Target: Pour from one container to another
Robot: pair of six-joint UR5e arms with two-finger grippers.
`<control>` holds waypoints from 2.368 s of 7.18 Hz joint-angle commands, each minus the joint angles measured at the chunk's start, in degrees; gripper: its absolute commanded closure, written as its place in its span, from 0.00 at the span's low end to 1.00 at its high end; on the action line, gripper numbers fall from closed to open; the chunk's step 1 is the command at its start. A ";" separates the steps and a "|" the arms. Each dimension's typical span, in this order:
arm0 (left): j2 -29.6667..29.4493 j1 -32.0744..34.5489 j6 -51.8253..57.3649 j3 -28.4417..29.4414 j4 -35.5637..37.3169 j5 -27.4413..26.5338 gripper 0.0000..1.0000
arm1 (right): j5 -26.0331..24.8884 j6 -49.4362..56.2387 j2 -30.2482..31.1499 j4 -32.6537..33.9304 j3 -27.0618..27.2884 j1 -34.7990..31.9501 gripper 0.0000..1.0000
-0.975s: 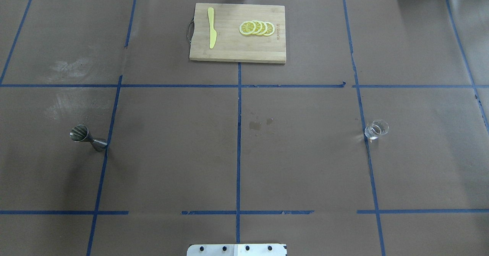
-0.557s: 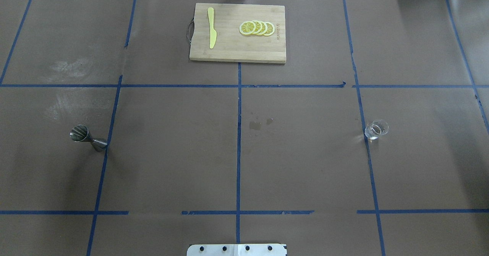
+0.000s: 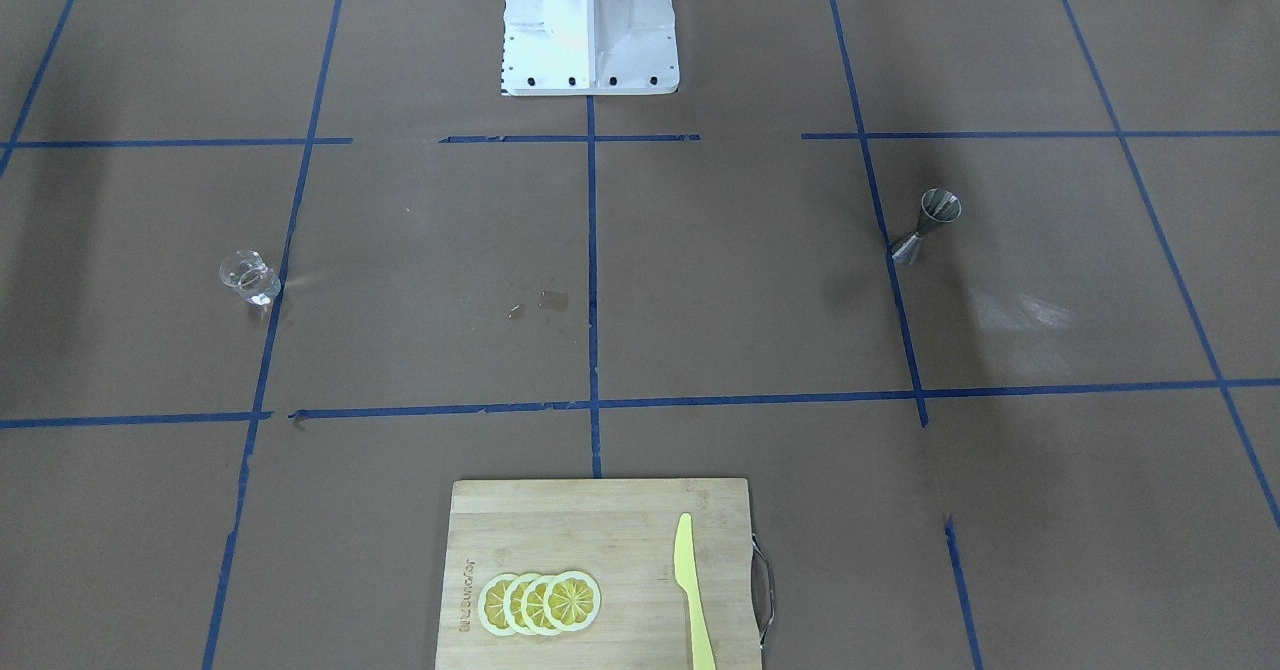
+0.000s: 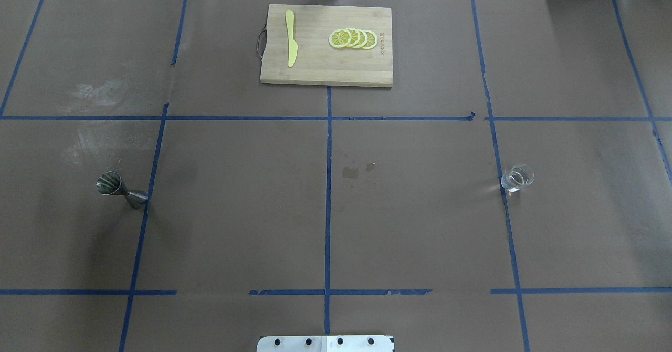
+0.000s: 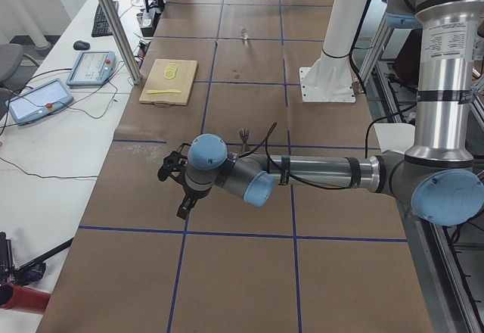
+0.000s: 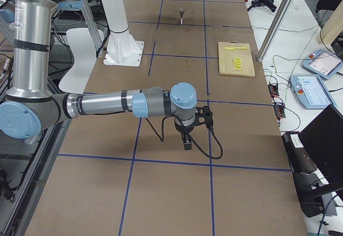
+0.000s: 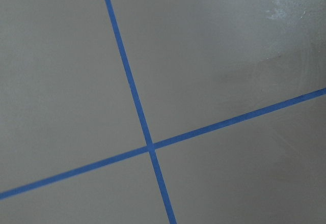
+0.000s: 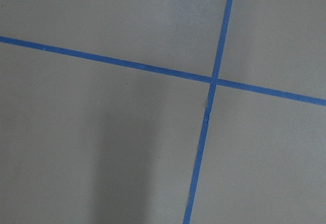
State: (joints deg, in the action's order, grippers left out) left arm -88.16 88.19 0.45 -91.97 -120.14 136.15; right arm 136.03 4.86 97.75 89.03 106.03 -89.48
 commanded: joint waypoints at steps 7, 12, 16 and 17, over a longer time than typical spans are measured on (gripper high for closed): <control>-0.18 -3.95 -18.29 -6.16 -29.96 4.31 0.00 | 0.11 -0.20 -0.54 -3.86 0.05 0.01 0.00; 9.92 -38.20 -48.42 -27.46 -31.30 -43.49 0.00 | 0.20 -0.29 -0.36 -3.86 0.05 0.01 0.00; 12.39 -63.88 -58.79 -26.08 -29.90 -90.18 0.00 | 0.20 -1.34 -0.19 -3.86 0.22 0.01 0.00; 12.40 -66.02 -61.16 -22.50 -29.89 -95.84 0.00 | 0.20 -1.34 -0.19 -3.86 0.14 0.01 0.00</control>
State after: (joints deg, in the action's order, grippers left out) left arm -75.97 26.35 -57.90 -117.67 -150.25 49.44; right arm 136.23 3.59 97.54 85.17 106.21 -89.47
